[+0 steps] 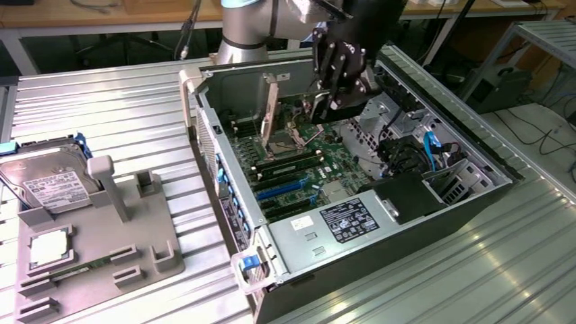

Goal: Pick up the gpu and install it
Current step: 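Insert the gpu into the slot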

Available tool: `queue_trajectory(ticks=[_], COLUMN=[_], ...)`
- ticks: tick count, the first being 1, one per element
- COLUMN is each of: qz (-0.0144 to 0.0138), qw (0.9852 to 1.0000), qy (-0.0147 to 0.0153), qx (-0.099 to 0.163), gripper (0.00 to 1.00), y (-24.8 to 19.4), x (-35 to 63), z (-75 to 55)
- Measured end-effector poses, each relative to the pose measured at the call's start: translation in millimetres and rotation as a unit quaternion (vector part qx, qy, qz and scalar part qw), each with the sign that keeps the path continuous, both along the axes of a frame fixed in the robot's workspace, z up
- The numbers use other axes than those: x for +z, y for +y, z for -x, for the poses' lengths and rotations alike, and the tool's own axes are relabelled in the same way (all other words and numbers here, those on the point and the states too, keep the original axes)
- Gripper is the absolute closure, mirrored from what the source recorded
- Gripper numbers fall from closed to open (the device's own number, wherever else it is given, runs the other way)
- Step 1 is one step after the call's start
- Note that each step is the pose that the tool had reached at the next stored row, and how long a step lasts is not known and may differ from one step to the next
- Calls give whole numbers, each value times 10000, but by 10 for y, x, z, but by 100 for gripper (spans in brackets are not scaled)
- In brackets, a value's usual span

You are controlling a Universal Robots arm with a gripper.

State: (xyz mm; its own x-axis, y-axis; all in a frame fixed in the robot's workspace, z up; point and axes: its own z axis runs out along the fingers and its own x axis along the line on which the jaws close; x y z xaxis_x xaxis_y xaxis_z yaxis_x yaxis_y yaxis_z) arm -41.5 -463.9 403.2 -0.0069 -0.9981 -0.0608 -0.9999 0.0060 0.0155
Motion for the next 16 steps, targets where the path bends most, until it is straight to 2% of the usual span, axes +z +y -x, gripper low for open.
queue_trajectory(ticks=[2,3,4,5,7,8,9,10,11,12,13,16], qz=[1,0,-1,-1,0,-1,-1,21,78,77,53,53], qw=[9998,9999,10000,10000,10000,10000,10000,10000,9999,9999,10000,10000], qy=[11,11,8,8,8,8,8,22,76,76,73,72], qx=[-195,-131,-39,-38,-38,-38,-39,-39,-39,-38,-37,-37], gripper=[72,72,72,72,72,72,72,72,72,72,72,72], y=[25,41,67,69,58,32,-31,-31,-31,-24,-22,-22], x=[-248,-346,-499,-562,-676,-848,-968,-1043,-1117,-1238,-1248,-1256], z=[19,81,144,174,229,272,272,272,272,272,273,294])
